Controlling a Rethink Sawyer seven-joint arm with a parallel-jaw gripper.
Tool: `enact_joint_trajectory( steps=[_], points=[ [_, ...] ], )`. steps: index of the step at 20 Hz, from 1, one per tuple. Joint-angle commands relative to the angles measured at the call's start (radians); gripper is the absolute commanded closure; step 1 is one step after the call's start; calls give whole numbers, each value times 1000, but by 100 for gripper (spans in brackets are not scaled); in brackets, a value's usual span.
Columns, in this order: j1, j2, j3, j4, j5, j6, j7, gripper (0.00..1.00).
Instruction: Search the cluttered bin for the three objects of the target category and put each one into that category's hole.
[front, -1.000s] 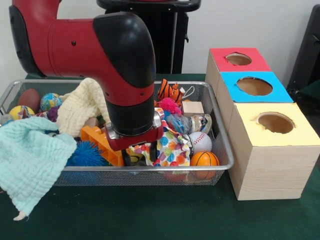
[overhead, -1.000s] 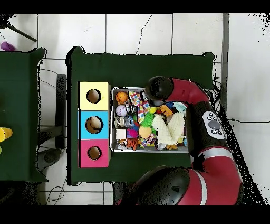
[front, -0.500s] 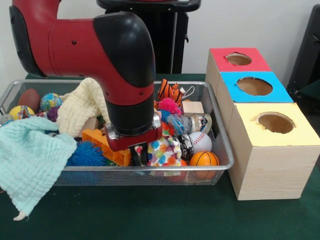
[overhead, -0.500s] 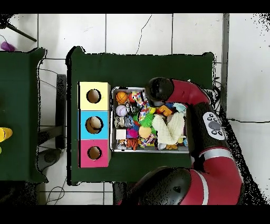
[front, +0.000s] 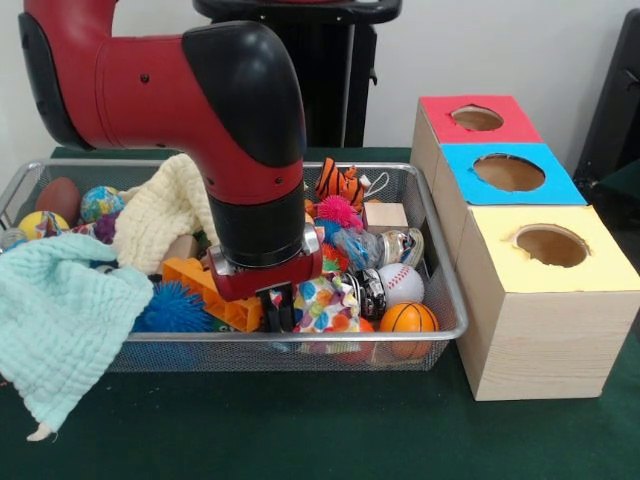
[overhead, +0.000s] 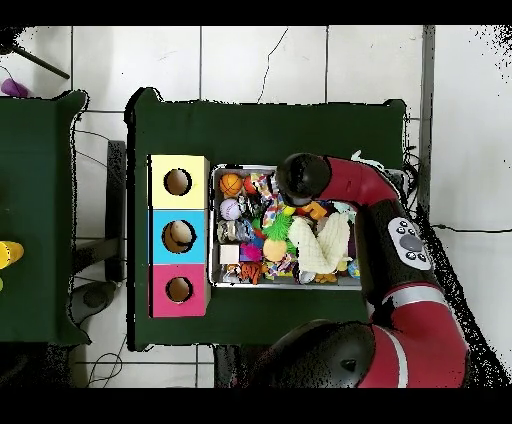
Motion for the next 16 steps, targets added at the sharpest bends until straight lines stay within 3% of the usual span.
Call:
enact_joint_trajectory(
  steps=[1, 5, 12, 16],
  points=[
    [9, 17, 30, 70, -33, -22, 6, 100],
    [4, 9, 37, 88, -32, -48, 12, 100],
    [-34, -75, 47, 203, -27, -97, 20, 100],
    [-35, -69, 49, 200, -22, -87, 13, 100]
  ],
)
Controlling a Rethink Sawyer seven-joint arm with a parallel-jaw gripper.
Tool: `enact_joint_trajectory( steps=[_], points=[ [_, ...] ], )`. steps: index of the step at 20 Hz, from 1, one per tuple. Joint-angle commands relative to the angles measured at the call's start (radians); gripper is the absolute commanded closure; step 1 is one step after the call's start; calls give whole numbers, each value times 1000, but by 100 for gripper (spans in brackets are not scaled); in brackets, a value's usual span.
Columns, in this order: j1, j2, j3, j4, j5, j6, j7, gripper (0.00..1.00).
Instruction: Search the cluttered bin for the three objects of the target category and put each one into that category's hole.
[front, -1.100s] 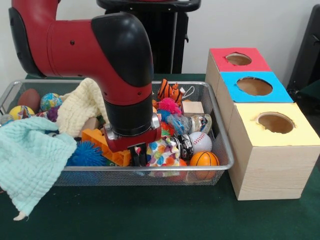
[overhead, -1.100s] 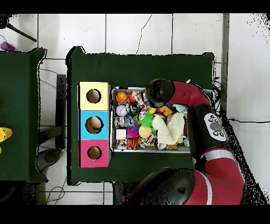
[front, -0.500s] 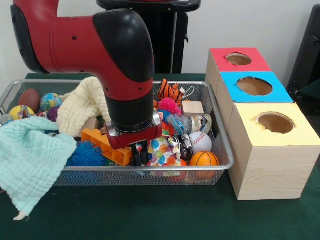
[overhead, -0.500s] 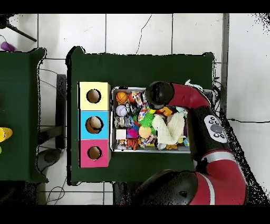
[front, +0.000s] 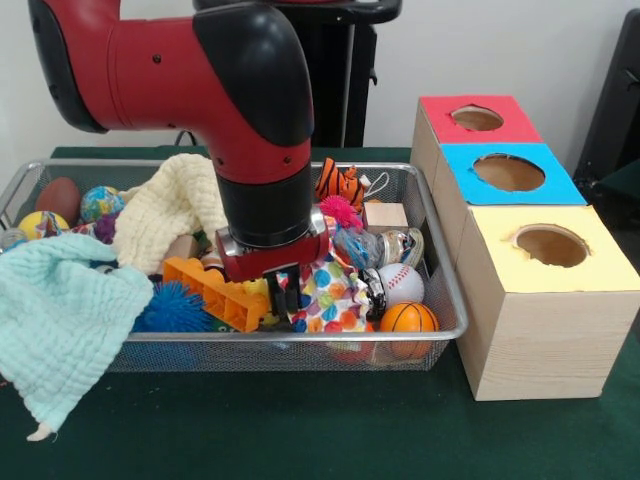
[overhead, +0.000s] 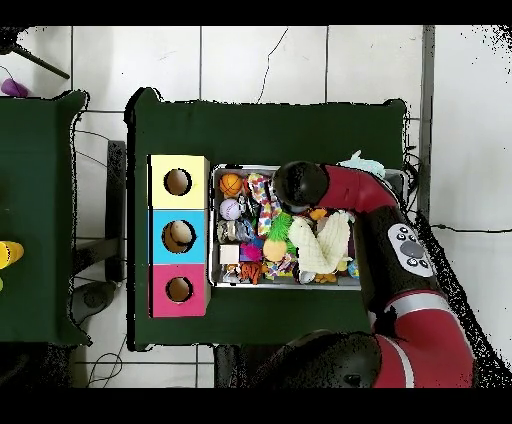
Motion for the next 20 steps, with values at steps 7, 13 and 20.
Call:
enact_joint_trajectory(
  steps=[7, 13, 20],
  points=[
    [-35, -69, 46, 155, -9, -29, 16, 100],
    [-45, -119, 44, 198, -1, -17, 24, 100],
    [-56, -170, 42, 266, 18, 16, 35, 100]
  ],
)
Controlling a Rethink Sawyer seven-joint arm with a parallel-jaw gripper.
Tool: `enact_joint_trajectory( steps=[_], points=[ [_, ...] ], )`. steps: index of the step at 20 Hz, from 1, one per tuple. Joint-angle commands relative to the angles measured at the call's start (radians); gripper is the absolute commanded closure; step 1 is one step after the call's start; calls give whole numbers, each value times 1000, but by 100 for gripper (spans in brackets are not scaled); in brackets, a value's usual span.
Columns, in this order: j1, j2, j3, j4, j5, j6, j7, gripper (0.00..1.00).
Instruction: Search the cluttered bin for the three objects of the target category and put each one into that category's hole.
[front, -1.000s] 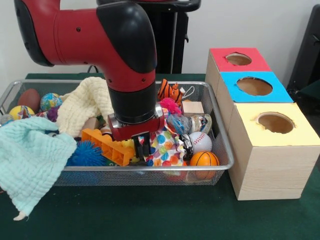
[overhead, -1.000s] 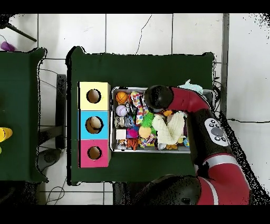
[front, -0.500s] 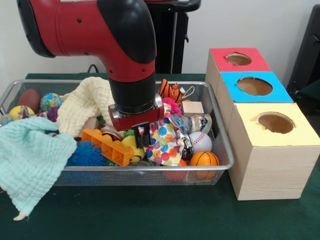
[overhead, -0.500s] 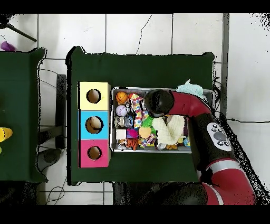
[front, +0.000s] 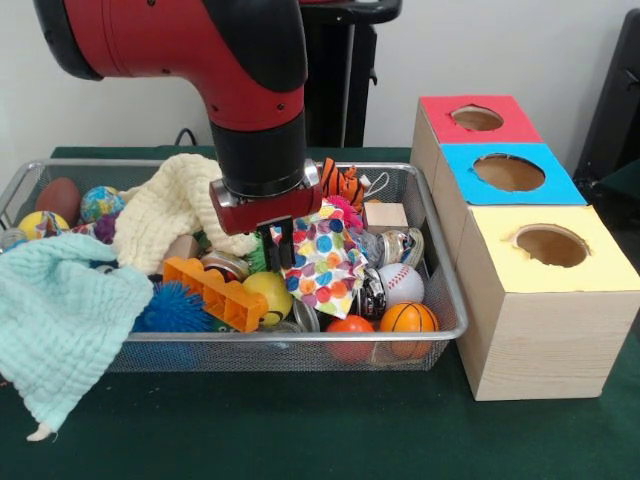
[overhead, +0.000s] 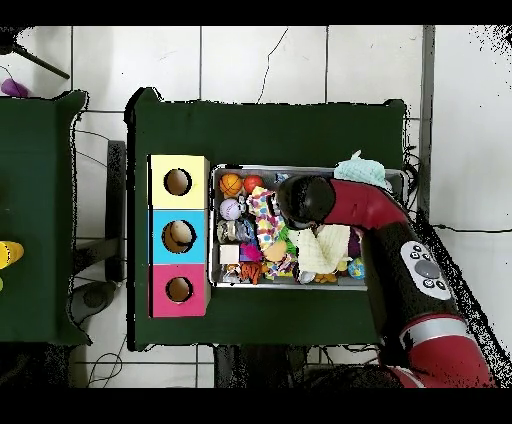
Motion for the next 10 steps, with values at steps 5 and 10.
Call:
enact_joint_trajectory(
  steps=[5, 10],
  points=[
    [-55, -210, 22, 236, 43, 117, 13, 100],
    [-100, -327, 14, 321, 61, 172, -24, 100]
  ],
)
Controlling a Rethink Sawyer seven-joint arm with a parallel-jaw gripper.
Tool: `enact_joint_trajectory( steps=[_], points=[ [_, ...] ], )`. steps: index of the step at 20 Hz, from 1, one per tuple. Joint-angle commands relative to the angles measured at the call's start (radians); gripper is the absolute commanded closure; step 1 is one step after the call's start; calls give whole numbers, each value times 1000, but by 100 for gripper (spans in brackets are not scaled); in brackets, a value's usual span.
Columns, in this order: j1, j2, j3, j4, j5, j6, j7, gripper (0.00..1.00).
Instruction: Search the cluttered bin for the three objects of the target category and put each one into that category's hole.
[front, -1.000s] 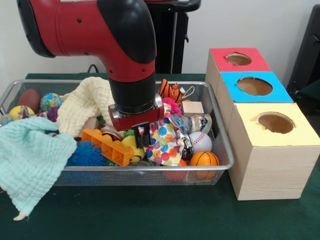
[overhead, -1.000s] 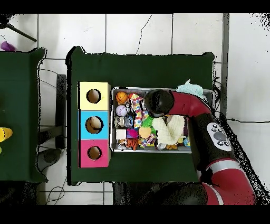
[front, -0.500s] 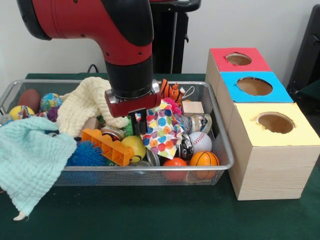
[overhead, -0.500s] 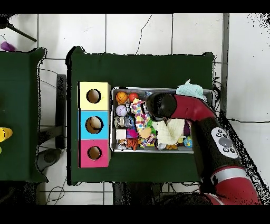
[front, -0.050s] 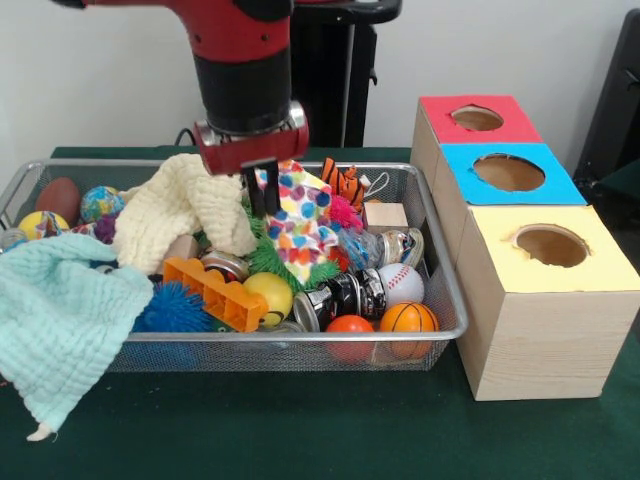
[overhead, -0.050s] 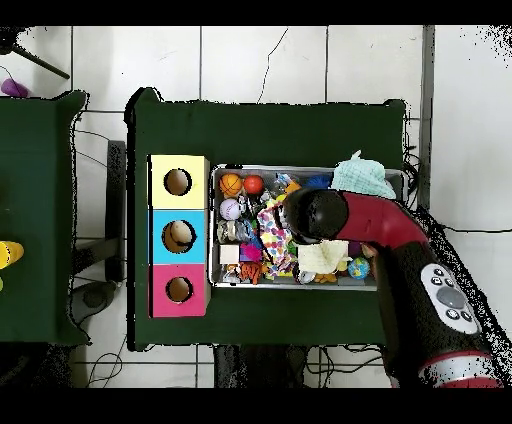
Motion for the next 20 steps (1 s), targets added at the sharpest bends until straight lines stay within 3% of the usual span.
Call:
enact_joint_trajectory(
  steps=[1, 5, 20],
  points=[
    [-67, -191, 13, 198, 47, 157, -29, 100],
    [-111, -256, 21, 258, 64, 165, -45, 100],
    [-141, -279, 45, 289, 37, 165, -40, 100]
  ],
)
